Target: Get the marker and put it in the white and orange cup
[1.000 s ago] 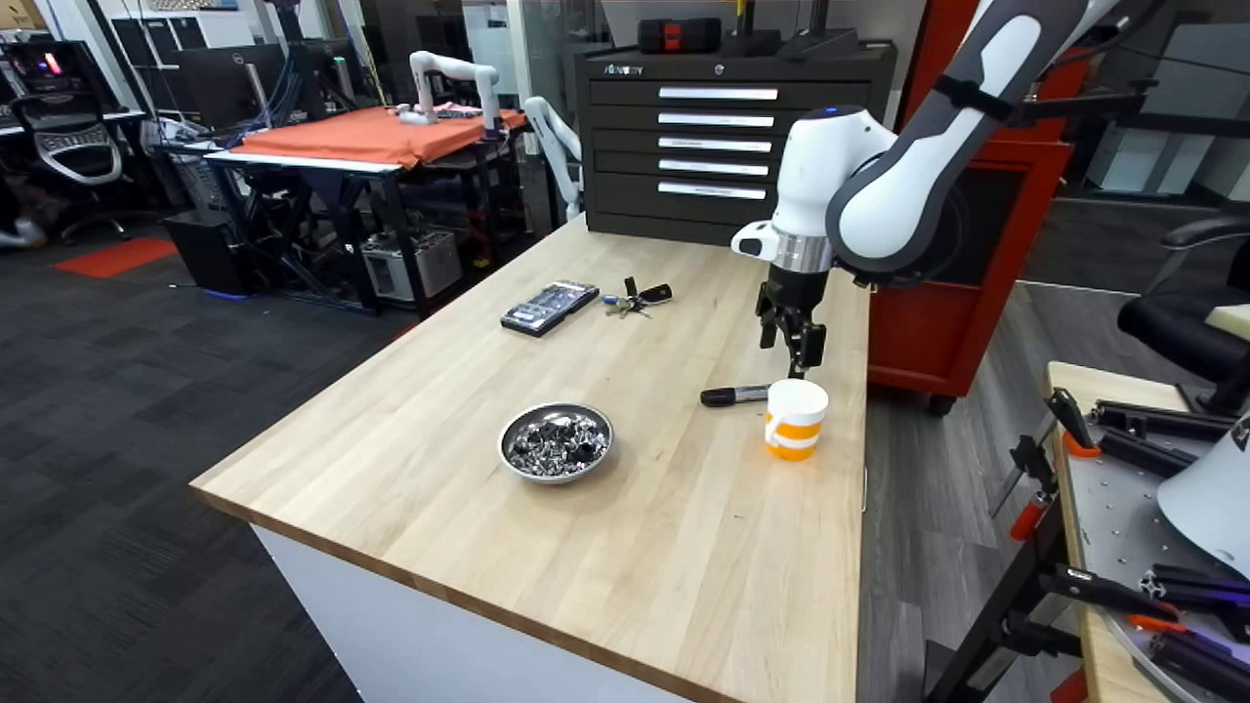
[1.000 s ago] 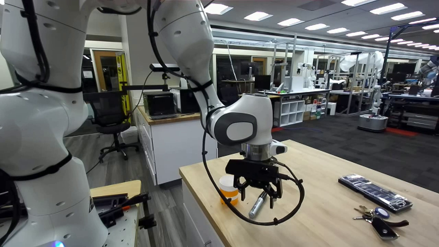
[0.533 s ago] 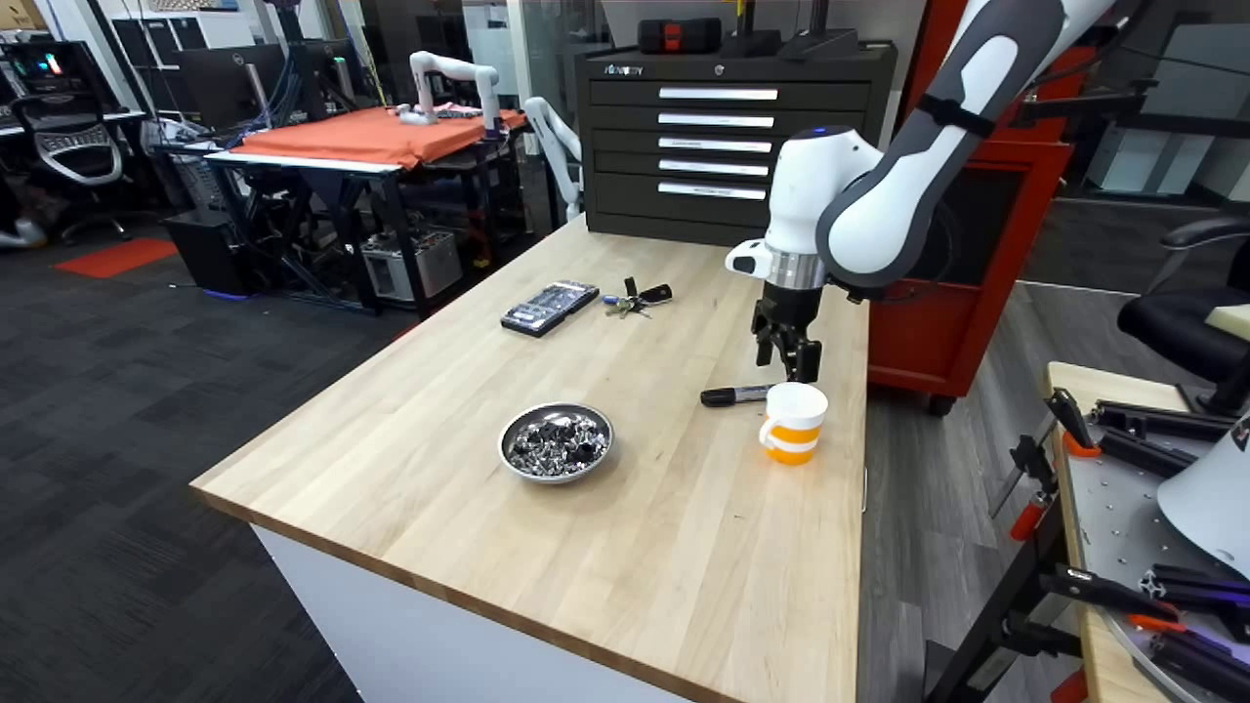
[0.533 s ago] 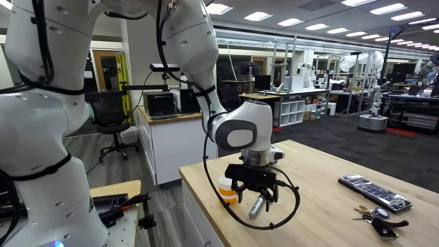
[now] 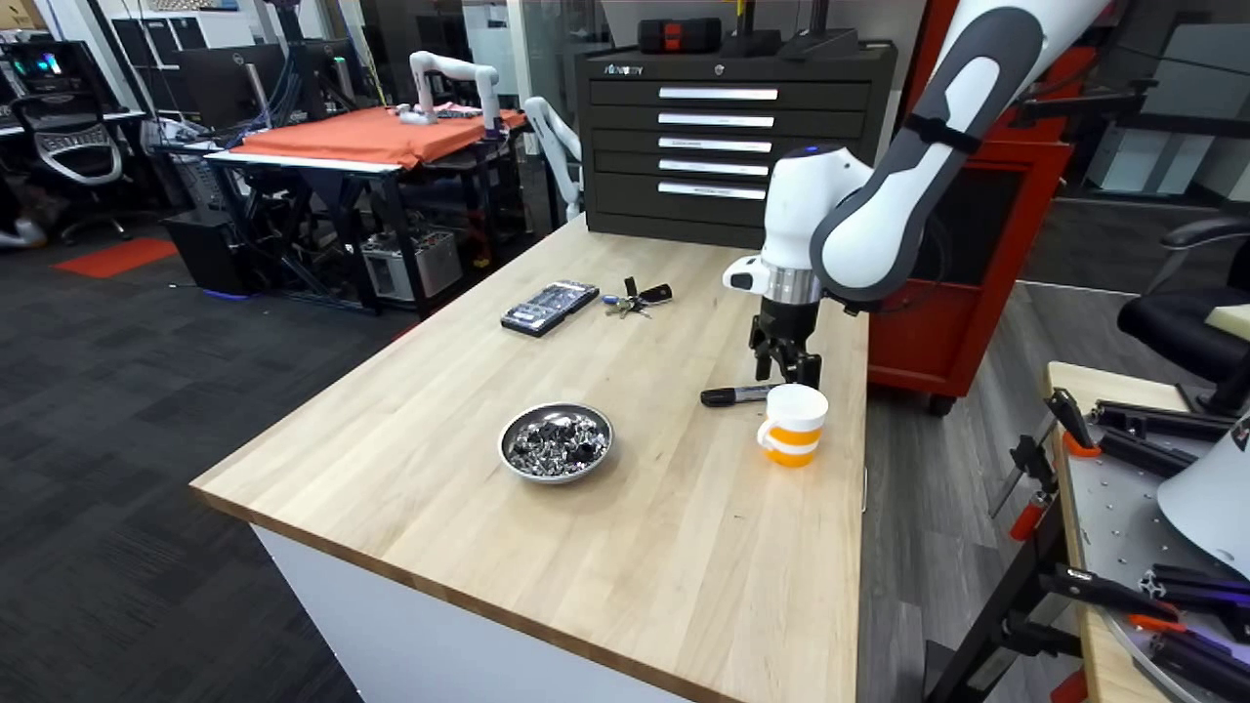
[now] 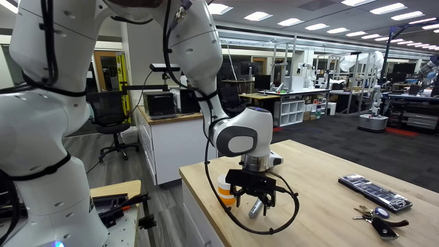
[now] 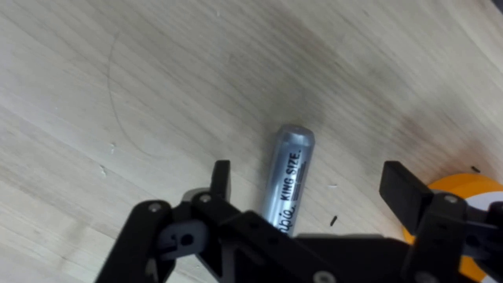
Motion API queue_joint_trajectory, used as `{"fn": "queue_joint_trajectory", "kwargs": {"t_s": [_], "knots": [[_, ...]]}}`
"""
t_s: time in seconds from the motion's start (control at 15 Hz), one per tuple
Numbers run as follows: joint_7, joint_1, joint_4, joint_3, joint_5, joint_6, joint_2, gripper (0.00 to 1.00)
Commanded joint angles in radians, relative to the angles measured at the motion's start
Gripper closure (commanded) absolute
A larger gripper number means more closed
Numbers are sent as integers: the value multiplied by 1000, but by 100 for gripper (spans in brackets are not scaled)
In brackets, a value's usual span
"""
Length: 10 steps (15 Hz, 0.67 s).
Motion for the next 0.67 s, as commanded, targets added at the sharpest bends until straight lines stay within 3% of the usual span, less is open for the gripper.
{"fn": "queue_joint_trajectory", "kwargs": {"t_s": [0.0, 0.07, 0.6], "knots": [[-33, -29, 12, 18, 2, 10, 13, 30], [-35, -31, 12, 19, 4, 8, 12, 31], [-37, -32, 17, 17, 7, 8, 0, 85]]}}
